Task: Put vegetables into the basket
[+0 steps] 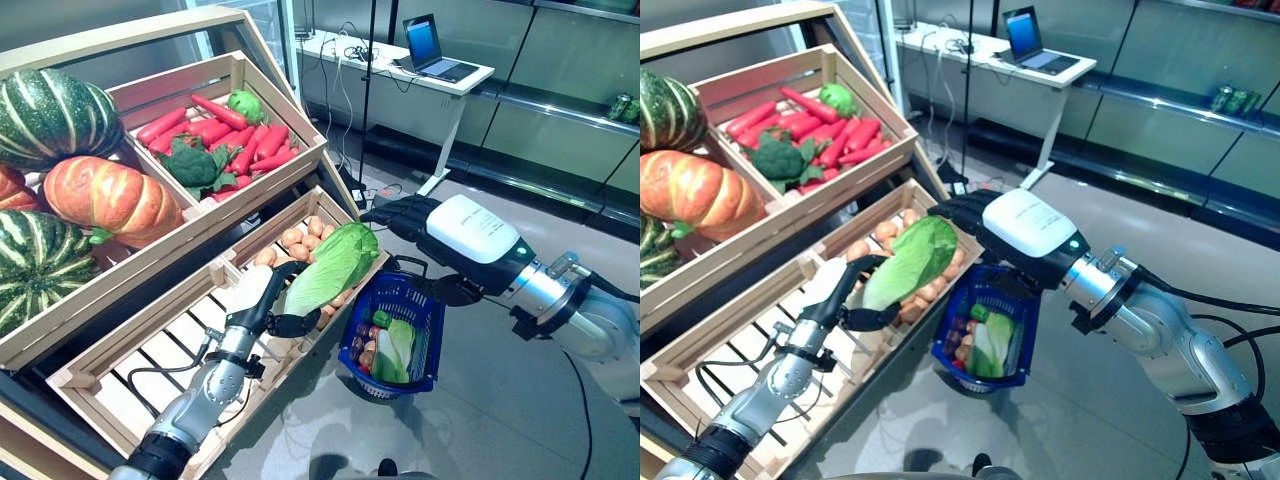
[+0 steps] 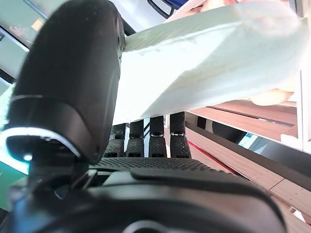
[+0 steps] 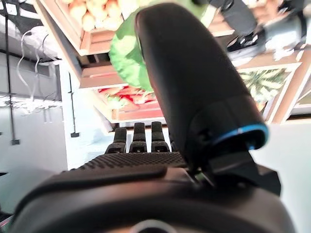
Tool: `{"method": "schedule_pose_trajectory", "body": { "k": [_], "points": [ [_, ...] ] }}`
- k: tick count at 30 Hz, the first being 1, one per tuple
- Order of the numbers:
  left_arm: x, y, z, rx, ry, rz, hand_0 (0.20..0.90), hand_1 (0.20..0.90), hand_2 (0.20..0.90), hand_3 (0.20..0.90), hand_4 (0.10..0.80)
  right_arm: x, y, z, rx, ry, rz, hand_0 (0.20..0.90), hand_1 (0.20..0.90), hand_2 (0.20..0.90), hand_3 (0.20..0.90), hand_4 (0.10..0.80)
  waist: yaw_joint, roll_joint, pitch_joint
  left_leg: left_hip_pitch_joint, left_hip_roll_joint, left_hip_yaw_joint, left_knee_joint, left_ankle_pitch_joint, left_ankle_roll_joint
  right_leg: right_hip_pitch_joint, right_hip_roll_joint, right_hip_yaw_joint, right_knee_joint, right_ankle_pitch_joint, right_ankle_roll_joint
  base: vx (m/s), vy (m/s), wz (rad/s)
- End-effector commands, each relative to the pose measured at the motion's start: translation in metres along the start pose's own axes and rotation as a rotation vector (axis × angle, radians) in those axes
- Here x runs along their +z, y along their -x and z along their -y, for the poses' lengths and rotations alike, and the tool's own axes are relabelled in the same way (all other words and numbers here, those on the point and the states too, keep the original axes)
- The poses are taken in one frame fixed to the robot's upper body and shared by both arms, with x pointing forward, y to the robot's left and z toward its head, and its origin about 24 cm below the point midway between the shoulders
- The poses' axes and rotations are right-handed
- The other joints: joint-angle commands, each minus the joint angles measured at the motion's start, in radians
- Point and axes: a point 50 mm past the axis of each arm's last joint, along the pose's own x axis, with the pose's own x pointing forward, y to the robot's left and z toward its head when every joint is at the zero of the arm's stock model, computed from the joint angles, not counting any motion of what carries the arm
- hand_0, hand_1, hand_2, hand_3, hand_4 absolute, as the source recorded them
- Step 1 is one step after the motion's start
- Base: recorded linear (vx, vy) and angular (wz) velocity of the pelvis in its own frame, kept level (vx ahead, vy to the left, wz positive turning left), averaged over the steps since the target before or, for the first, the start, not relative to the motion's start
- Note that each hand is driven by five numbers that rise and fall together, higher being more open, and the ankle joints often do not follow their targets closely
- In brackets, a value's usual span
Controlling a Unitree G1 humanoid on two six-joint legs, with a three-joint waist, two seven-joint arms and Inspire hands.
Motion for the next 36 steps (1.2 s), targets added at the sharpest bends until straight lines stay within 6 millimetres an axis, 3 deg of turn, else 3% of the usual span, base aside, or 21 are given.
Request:
{"method": "schedule_pose_trajectory", "body": {
  "k": [1, 14, 20, 25, 31, 36],
  "points": [
    [0.025, -0.031, -0.054, 0.143, -0.101, 0.186, 0.300, 0.300, 0.300, 0.300, 0.400, 0.011, -0.015, 0.032, -0.059, 0.101, 0.088, 0.900, 0.900, 0.900, 0.900, 0.800, 0.011, -0.039, -0.029, -0.021, -0.043, -0.007, 0.002, -0.090, 0.033, 0.082, -0.039, -0.020, 0.002, -0.099, 0.036, 0.000, 0.000, 0.00],
    [0.044, -0.040, -0.040, 0.047, -0.042, 0.241, 0.300, 0.300, 0.300, 0.300, 0.400, 0.015, -0.041, 0.022, 0.026, 0.225, 0.093, 0.900, 0.900, 0.900, 0.900, 0.800, 0.030, -0.043, -0.033, -0.020, -0.043, -0.016, 0.002, -0.089, 0.034, 0.086, -0.039, -0.023, 0.002, -0.100, 0.039, 0.000, 0.000, 0.00],
    [0.050, -0.040, -0.034, 0.014, -0.026, 0.257, 0.300, 0.300, 0.300, 0.300, 0.400, 0.006, -0.051, 0.029, -0.088, 0.264, 0.038, 0.900, 0.900, 0.900, 0.900, 0.800, 0.042, -0.043, -0.033, -0.018, -0.043, -0.024, 0.002, -0.089, 0.034, 0.089, -0.039, -0.029, 0.002, -0.102, 0.039, 0.000, 0.000, 0.00],
    [0.051, -0.040, -0.031, -0.004, -0.019, 0.254, 0.300, 0.300, 0.300, 0.300, 0.400, 0.008, -0.050, 0.027, -0.070, 0.289, 0.030, 0.900, 0.900, 0.900, 0.900, 0.800, 0.044, -0.043, -0.032, -0.021, -0.043, -0.026, 0.002, -0.090, 0.035, 0.088, -0.040, -0.028, 0.002, -0.104, 0.041, 0.000, 0.000, 0.00],
    [0.057, -0.042, -0.033, -0.021, 0.015, 0.276, 0.300, 0.300, 0.300, 0.300, 0.400, 0.000, -0.056, 0.015, 0.036, 0.301, -0.014, 0.900, 0.900, 0.900, 0.900, 0.800, 0.054, -0.046, -0.035, -0.022, -0.043, -0.031, 0.002, -0.090, 0.034, 0.089, -0.042, -0.035, 0.002, -0.106, 0.041, 0.000, 0.000, 0.00],
    [0.068, -0.042, -0.035, -0.033, 0.045, 0.318, 0.300, 0.300, 0.300, 0.300, 0.400, -0.014, -0.062, -0.004, 0.125, 0.200, -0.065, 0.900, 0.900, 0.900, 0.900, 0.800, 0.068, -0.048, -0.035, -0.022, -0.041, -0.037, 0.002, -0.087, 0.032, 0.092, -0.044, -0.048, 0.002, -0.106, 0.041, 0.000, 0.001, 0.01]
  ]
}}
